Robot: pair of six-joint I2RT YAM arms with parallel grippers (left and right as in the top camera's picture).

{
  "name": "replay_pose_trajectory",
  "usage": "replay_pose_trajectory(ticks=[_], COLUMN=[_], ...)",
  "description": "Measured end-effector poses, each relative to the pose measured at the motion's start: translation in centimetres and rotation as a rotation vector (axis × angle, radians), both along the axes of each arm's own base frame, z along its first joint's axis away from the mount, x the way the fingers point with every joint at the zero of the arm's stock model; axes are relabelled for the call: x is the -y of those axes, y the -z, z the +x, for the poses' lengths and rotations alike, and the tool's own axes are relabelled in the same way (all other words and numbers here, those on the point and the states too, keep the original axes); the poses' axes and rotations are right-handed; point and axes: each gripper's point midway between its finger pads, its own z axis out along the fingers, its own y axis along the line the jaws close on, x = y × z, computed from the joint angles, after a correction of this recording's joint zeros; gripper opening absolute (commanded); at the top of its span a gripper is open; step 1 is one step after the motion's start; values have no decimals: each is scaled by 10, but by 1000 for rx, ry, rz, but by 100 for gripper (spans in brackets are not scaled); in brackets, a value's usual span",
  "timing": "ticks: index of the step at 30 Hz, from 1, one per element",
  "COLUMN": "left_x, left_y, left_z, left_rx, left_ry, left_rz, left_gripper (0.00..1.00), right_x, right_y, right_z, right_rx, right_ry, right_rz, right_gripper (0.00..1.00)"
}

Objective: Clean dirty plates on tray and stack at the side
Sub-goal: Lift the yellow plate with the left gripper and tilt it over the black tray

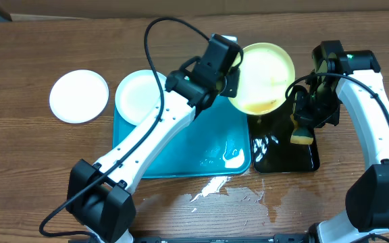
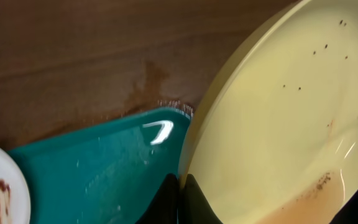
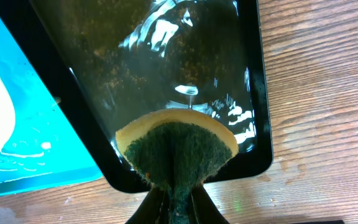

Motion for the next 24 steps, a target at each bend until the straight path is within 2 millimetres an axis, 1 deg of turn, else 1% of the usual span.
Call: replay_pose_trajectory(ticks=[6,11,14,16,19,20,21,22,24], left_x=[15,30,48,61,73,73,78,79,76], left_y=[-15,-39,-52,-61,-72,-75,-78,-79,-82], left_z=[14,22,14,4,-7,-7,-13,-14,-14], left_rx=[155,317,408,474,542,559,573,582,596], left_ry=[13,41,88,107,111,102,108,104,90], left_rz=[60,119,188,241,293,311,323,331,355], left_gripper=[4,4,4,4,4,4,4,4,4], right_x=[0,2,3,3,3,4,4,4,4], right_y=[0,0,0,0,0,0,0,0,0], right_z=[0,0,0,0,0,0,0,0,0], right_rx=[0,0,0,0,1,1,1,1,1], right_ry=[0,-1,-1,-1,-1,-1,-2,-2,-2], right_rz=[0,-10,-16,-20,-20,-21,-22,-23,-23], right_gripper=[8,8,8,8,8,8,8,8,8])
